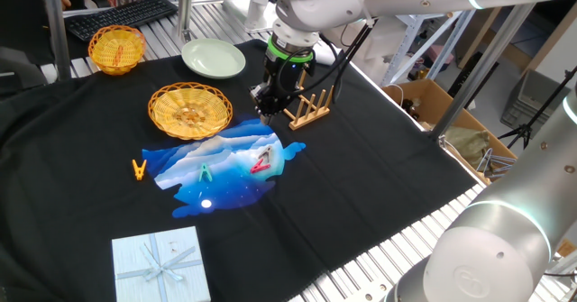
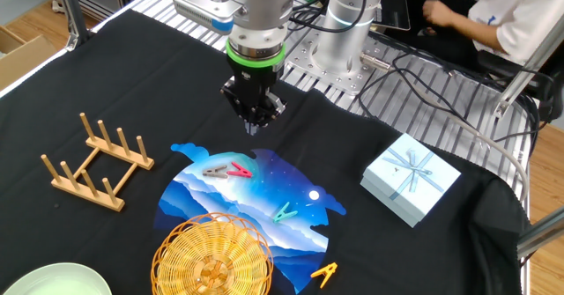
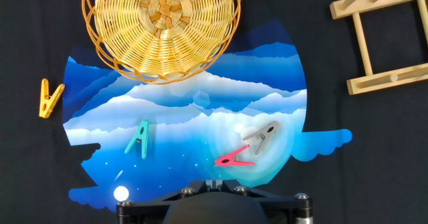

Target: Put the dish on the dish rack

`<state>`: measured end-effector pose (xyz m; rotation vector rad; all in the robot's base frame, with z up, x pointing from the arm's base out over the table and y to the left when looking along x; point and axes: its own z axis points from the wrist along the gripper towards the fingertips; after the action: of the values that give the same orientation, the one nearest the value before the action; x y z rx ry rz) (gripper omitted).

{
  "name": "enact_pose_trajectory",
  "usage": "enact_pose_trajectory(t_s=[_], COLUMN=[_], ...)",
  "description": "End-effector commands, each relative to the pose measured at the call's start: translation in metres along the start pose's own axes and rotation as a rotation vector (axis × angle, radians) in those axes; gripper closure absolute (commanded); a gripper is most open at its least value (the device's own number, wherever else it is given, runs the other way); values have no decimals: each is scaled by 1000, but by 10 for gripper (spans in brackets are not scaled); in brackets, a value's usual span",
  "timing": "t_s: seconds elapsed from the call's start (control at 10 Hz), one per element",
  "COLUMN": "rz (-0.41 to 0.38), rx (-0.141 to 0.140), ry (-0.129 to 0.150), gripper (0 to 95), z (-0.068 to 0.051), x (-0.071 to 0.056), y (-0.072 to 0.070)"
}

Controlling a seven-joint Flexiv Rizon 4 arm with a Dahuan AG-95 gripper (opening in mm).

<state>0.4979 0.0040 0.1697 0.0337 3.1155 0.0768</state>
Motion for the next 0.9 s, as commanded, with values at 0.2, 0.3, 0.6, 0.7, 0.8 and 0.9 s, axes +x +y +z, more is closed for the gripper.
enact_pose_trajectory(t_s=[0.2, 0.3, 0.6, 0.7, 0.8, 0.9], rz=[6, 5, 4, 3, 5, 12], rx=[-4, -3, -3, -3, -5, -5], ry=[-1, 1, 3, 4, 6, 7], gripper=[950, 950, 950, 950, 950, 950], z=[1, 2, 7, 8, 11, 13], x=[-2, -4, -13, -17, -21, -24], y=[0, 1, 2, 2, 3, 3])
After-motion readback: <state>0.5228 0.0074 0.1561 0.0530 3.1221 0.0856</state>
